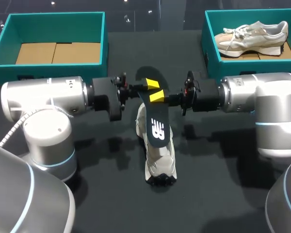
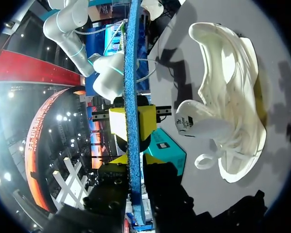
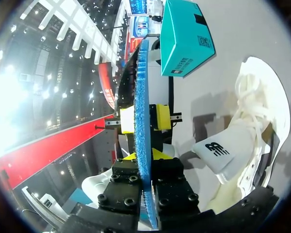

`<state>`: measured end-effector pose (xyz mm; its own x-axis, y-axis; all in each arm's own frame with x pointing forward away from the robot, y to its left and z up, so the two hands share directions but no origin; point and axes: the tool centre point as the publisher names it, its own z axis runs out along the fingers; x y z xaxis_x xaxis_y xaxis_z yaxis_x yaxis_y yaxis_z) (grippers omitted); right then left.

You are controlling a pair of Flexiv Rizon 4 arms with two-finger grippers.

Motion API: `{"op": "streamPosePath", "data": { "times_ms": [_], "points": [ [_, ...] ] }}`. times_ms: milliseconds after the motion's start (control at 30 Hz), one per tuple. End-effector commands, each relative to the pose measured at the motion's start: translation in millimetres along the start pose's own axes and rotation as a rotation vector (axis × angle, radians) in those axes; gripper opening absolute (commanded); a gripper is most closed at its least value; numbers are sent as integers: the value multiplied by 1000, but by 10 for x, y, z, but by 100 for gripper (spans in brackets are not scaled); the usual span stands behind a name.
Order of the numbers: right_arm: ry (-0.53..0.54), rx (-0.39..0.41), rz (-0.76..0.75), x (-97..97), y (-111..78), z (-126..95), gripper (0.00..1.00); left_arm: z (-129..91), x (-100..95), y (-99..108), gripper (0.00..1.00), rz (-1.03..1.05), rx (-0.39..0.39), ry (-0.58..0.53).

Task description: Take the shoe out of the shoebox, open the shoe tongue, remove and reinsert the insole, then place the shoe into the shoebox

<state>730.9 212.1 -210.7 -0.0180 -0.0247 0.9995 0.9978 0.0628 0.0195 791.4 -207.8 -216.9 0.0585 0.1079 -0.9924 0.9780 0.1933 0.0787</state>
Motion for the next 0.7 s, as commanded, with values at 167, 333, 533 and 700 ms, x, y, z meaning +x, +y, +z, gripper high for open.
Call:
{"op": "streamPosePath", "data": {
  "times_ms": [167, 333, 533, 700],
  "points": [
    [0, -6, 0, -17, 1, 5, 0, -33, 12, -83, 15, 3, 2, -4],
    [1, -5, 2, -29, 6, 6, 0, -8, 18, -85, 0, 4, -5, -1],
    [2, -6, 3, -39, 7, -1, 0, 15, 26, -70, 0, 2, -12, 1],
    [6, -9, 4, -40, 6, -17, 0, 27, 21, -60, 0, 4, -13, -2]
  ]
}}
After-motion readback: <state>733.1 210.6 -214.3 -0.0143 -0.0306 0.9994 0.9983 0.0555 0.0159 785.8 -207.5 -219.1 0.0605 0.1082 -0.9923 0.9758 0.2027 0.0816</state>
